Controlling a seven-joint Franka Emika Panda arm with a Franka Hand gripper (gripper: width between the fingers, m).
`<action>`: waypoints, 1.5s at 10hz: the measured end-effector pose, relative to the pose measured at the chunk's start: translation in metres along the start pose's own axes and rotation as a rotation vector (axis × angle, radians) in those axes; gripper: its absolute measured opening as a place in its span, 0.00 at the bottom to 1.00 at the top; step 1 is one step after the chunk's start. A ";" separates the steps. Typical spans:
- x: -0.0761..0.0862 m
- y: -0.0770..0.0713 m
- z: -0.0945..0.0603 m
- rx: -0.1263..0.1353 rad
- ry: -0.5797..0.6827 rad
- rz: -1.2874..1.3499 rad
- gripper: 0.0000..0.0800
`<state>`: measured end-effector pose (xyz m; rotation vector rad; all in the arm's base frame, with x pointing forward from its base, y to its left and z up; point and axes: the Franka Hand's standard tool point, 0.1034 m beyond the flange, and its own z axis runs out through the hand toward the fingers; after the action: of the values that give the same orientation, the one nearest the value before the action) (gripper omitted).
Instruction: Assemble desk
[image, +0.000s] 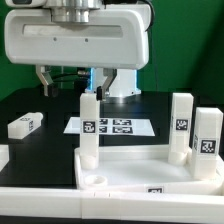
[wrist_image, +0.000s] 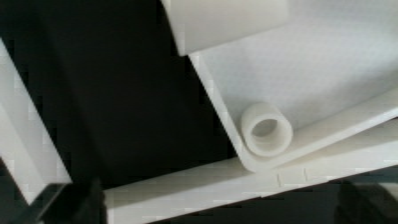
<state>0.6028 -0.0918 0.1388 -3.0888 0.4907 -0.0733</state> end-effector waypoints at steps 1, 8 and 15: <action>0.000 0.000 0.001 -0.001 -0.001 0.000 0.81; -0.031 0.112 0.035 0.015 -0.034 -0.009 0.81; -0.075 0.154 0.064 0.009 -0.073 0.063 0.81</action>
Offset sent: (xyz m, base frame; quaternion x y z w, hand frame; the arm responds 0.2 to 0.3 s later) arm -0.0602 -0.0719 -0.0144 0.0043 -0.0251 -0.0129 0.9996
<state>0.4868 -0.2143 0.0687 -3.0515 0.5824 0.0385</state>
